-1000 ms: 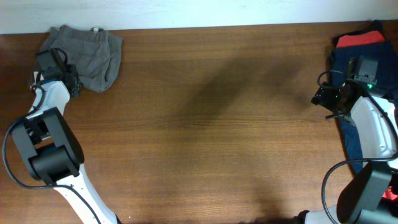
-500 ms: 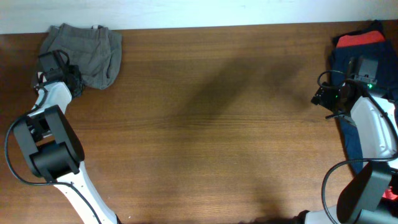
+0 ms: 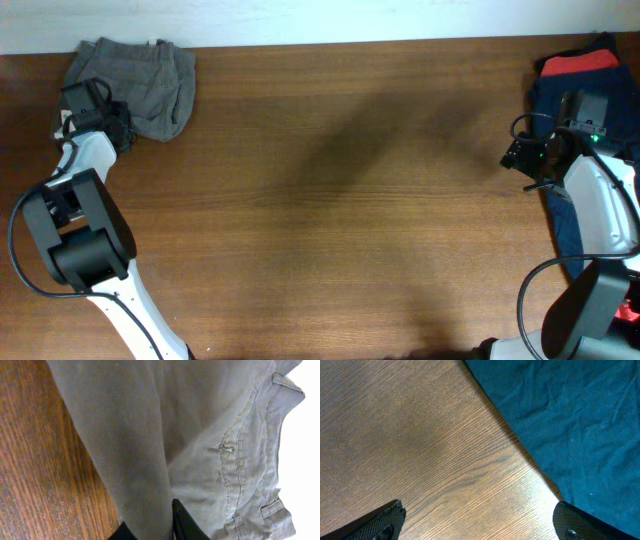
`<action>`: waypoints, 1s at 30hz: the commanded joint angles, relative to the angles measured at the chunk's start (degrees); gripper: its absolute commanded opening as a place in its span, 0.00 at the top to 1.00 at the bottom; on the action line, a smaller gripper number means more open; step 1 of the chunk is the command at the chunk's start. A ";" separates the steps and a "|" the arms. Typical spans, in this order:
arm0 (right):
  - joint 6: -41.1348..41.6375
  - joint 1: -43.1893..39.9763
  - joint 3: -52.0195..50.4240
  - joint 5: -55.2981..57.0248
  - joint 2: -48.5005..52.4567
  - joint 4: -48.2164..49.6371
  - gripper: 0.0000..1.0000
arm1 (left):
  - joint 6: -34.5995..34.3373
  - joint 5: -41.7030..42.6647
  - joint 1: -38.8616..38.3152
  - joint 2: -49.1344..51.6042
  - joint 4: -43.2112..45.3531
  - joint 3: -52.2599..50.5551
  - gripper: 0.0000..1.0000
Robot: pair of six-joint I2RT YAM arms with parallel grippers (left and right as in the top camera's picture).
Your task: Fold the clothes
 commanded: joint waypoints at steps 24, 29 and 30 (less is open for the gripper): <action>-0.26 -0.09 -0.24 0.11 0.02 -0.02 0.02 | 10.95 15.32 2.49 3.13 1.27 0.00 0.35; -0.26 -0.09 -0.24 0.11 0.02 0.00 0.01 | 13.55 16.55 3.72 1.88 -2.32 0.00 0.37; -0.26 -0.09 -0.24 0.11 0.02 0.00 0.01 | 13.55 16.50 3.82 1.42 -3.39 0.00 0.37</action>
